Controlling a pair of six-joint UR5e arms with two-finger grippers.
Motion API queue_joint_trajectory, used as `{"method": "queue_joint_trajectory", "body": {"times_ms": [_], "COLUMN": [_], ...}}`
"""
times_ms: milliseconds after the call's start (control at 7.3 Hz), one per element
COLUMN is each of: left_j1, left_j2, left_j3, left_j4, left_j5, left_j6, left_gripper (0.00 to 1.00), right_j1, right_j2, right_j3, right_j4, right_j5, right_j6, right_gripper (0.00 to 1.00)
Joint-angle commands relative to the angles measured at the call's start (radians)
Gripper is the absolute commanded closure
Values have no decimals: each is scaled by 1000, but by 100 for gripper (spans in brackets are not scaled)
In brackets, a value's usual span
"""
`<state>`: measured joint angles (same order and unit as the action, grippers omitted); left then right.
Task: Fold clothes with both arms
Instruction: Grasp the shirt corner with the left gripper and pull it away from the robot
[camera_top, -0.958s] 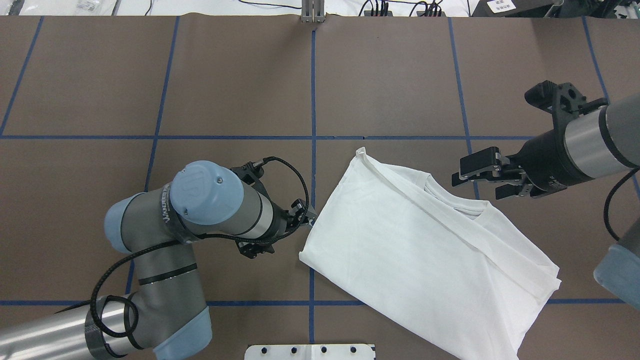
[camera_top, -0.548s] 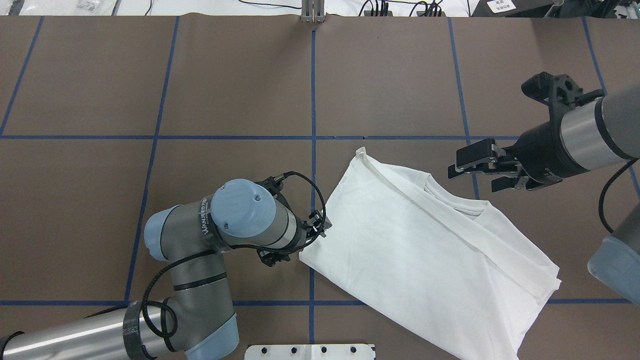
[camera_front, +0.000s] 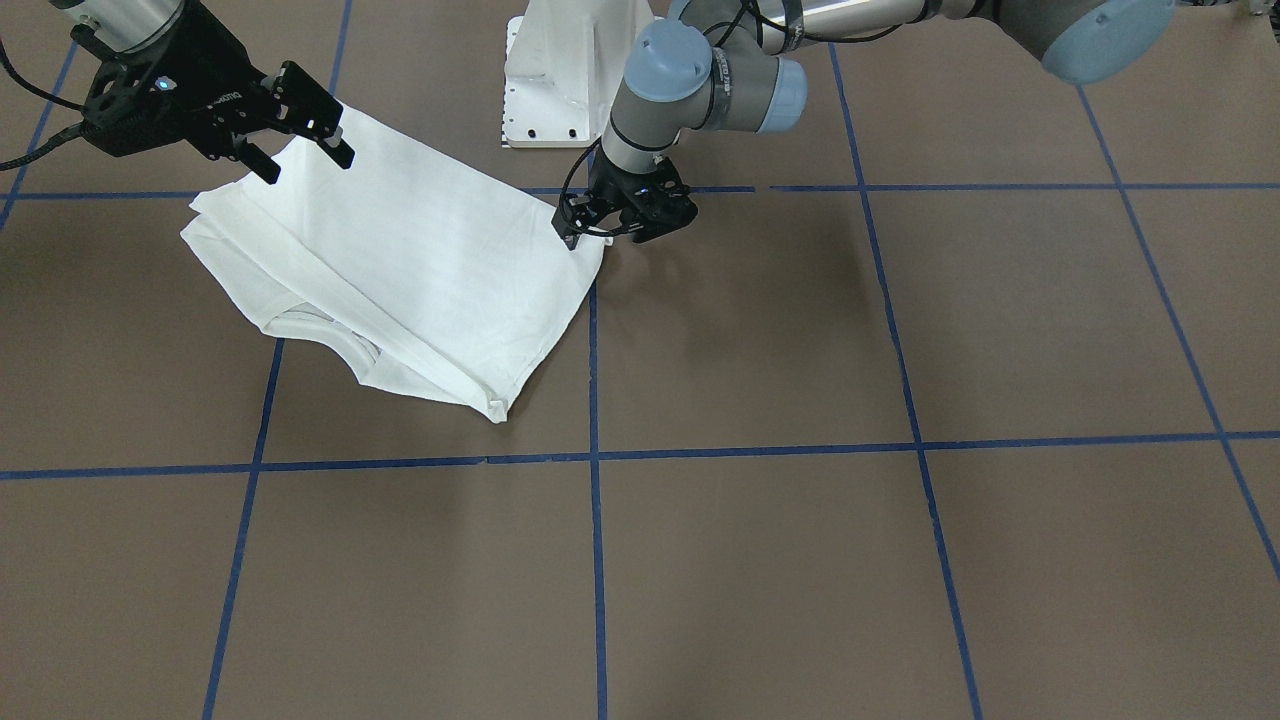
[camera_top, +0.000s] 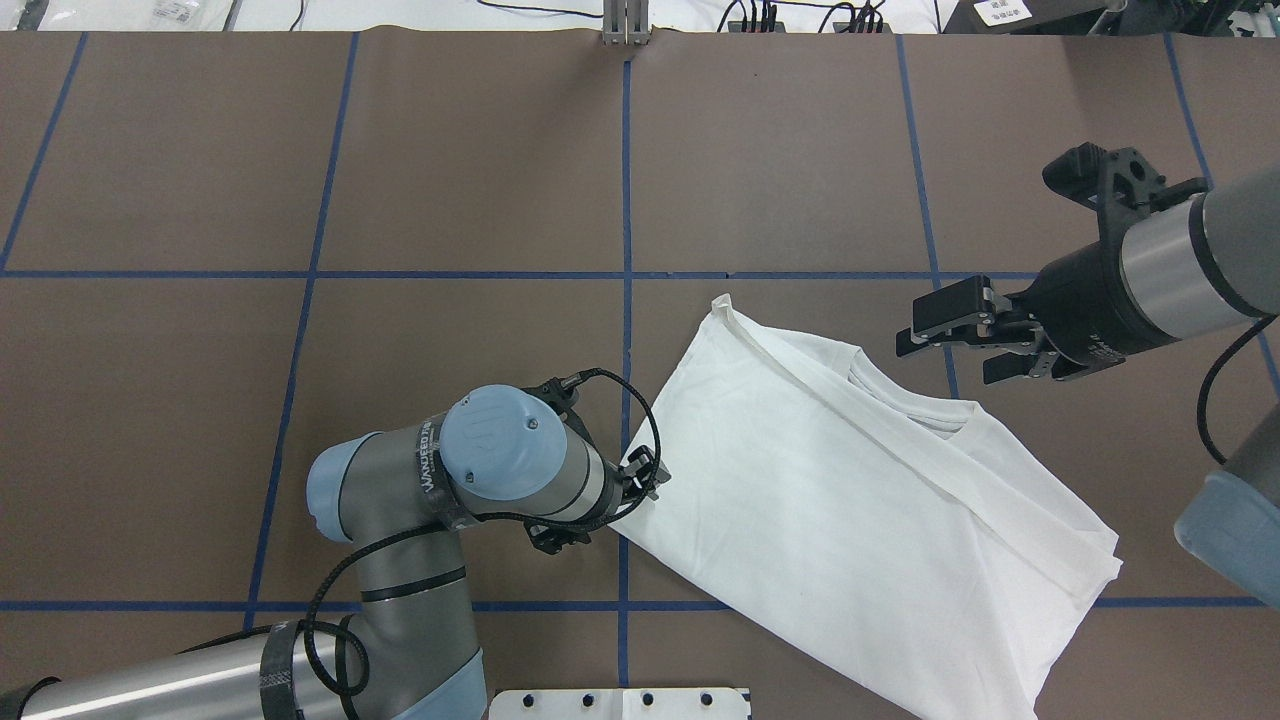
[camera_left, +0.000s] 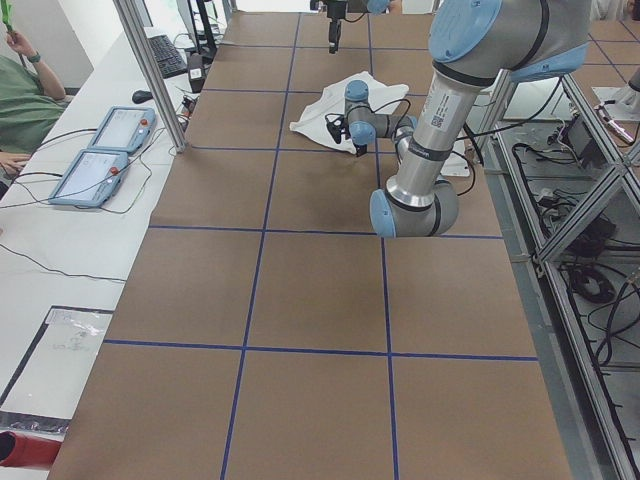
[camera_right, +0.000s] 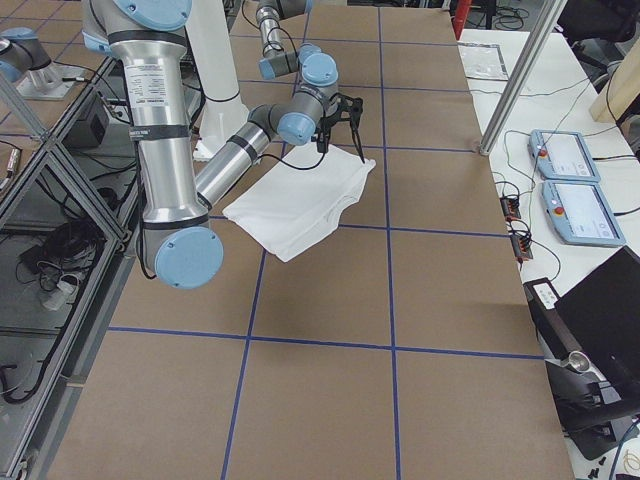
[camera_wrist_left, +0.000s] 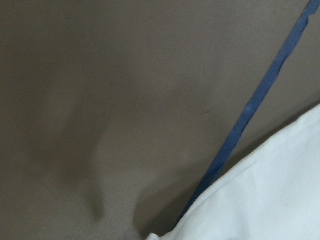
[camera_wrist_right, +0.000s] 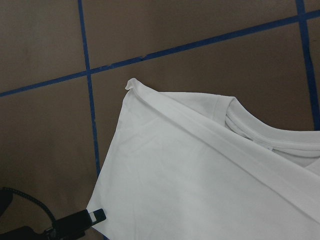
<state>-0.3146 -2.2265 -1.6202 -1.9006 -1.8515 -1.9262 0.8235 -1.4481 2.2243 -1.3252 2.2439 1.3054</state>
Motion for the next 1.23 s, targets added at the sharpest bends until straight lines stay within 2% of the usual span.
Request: {"method": "queue_joint_trajectory", "body": {"times_ms": [0,137,411,821,1095], "left_j1": [5,5,0,-30,-122], "left_j2": [1,1,10,11,33], "left_j3": [-1,-4,-3,-13,-12], "left_j4": [0,0,-47,-67,-64], "left_j5": [0,0,2,0,0], "left_j6": [-2,-1,1,3,25], "left_gripper": [46,62,100,100,100], "right_j1": [0,0,2,2,2], "right_j2": [-1,-2,-3,-8,-3], "right_j3": [0,1,1,0,1], "right_j4": [-2,-2,-2,-3,-2], "right_j5": [0,2,6,5,-4], "right_j6": [0,0,2,3,3], "right_gripper": [0,0,0,0,0]}}
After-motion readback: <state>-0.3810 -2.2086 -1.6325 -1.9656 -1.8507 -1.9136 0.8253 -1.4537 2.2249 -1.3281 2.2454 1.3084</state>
